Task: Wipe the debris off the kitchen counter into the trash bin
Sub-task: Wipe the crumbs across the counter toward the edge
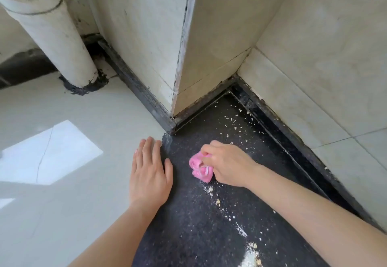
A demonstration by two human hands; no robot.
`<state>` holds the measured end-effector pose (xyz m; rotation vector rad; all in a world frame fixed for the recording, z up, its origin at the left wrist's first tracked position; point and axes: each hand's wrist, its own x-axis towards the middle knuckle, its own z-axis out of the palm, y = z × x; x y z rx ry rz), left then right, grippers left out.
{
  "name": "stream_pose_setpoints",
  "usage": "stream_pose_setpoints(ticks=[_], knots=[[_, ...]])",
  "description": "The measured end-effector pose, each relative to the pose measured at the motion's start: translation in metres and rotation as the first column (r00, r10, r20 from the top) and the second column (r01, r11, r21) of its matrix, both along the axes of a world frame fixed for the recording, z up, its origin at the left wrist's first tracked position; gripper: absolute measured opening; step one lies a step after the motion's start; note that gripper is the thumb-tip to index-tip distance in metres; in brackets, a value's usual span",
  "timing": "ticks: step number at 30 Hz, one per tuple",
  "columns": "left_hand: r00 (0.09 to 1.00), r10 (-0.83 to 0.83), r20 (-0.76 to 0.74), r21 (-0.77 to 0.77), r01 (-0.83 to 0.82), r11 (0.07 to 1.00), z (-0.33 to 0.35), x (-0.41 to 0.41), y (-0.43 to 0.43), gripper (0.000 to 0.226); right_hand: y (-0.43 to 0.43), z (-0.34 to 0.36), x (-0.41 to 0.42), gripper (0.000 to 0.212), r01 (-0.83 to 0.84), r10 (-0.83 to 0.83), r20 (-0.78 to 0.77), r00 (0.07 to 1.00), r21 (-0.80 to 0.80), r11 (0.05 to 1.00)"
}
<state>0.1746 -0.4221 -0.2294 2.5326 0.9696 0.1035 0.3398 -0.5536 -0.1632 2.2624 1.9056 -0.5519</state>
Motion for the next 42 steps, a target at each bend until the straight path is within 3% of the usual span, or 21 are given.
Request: stream_pose_setpoints(ticks=[2,3,6,9,14,19,21,23,24,26,29,32,34,37,40,42], knots=[[1.0,0.0,0.002,0.005,0.0,1.0,0.003,-0.001,-0.001,0.054,-0.012,0.021,-0.001,0.011,-0.055,0.039,-0.064,0.997,-0.272,0.961],[1.0,-0.001,0.001,0.003,0.001,1.0,0.004,0.0,-0.002,0.054,-0.014,0.027,0.002,0.017,-0.046,0.014,-0.098,0.995,-0.336,0.941],[1.0,-0.006,0.007,-0.003,0.006,1.0,0.003,0.0,-0.002,0.054,0.01,0.035,0.02,0.035,0.107,-0.12,-0.1,0.988,-0.13,0.986],[1.0,-0.003,0.005,0.002,0.003,1.0,0.001,0.001,-0.001,0.054,0.05,0.018,0.032,0.03,0.275,-0.26,-0.117,0.958,0.14,0.951],[1.0,0.002,0.001,-0.005,-0.002,1.0,0.0,0.0,0.001,0.053,0.053,-0.017,0.01,0.037,0.258,-0.243,-0.089,0.966,0.251,0.933],[1.0,-0.002,-0.009,0.001,0.002,1.0,0.001,0.0,0.0,0.053,-0.012,0.008,-0.002,0.038,0.073,-0.1,-0.254,0.962,-0.115,0.991],[1.0,-0.003,-0.013,-0.005,0.003,1.0,0.002,-0.001,0.0,0.054,-0.03,0.018,-0.004,0.04,-0.04,-0.057,-0.295,0.954,-0.314,0.949],[1.0,0.001,-0.011,-0.01,-0.001,1.0,0.003,-0.001,-0.001,0.054,-0.031,0.024,0.0,0.03,-0.029,-0.132,-0.36,0.924,-0.408,0.913],[1.0,0.001,-0.009,-0.012,-0.001,1.0,0.004,0.0,-0.002,0.054,-0.025,0.027,0.005,0.021,0.064,-0.219,-0.393,0.893,-0.371,0.926],[1.0,0.003,-0.007,-0.014,-0.003,1.0,0.003,0.001,-0.001,0.054,0.0,0.025,0.028,0.014,0.334,-0.367,-0.4,0.84,-0.152,0.93],[1.0,0.002,-0.013,-0.019,-0.002,1.0,0.002,0.0,0.0,0.053,0.045,0.003,0.063,0.022,0.526,-0.449,-0.346,0.824,0.17,0.833],[1.0,0.014,-0.013,-0.034,-0.014,0.999,0.002,-0.001,0.0,0.053,0.06,-0.032,0.071,0.021,0.635,-0.549,-0.346,0.76,0.22,0.74],[1.0,0.012,-0.008,-0.035,-0.013,0.999,0.002,0.0,0.001,0.053,0.049,-0.039,0.064,0.02,0.625,-0.55,-0.316,0.774,0.234,0.745],[1.0,0.009,-0.024,-0.031,-0.01,0.999,0.003,0.0,0.0,0.053,0.022,-0.019,0.062,0.02,0.464,-0.424,-0.28,0.861,0.094,0.881],[0.999,0.007,-0.033,-0.035,-0.008,0.999,0.005,0.0,-0.002,0.055,0.008,0.01,0.074,0.044,0.258,-0.351,-0.298,0.888,-0.31,0.915],[0.999,0.009,-0.033,-0.04,-0.011,0.999,0.006,0.001,-0.002,0.055,0.012,0.021,0.086,0.039,0.297,-0.38,-0.312,0.871,-0.281,0.913]])
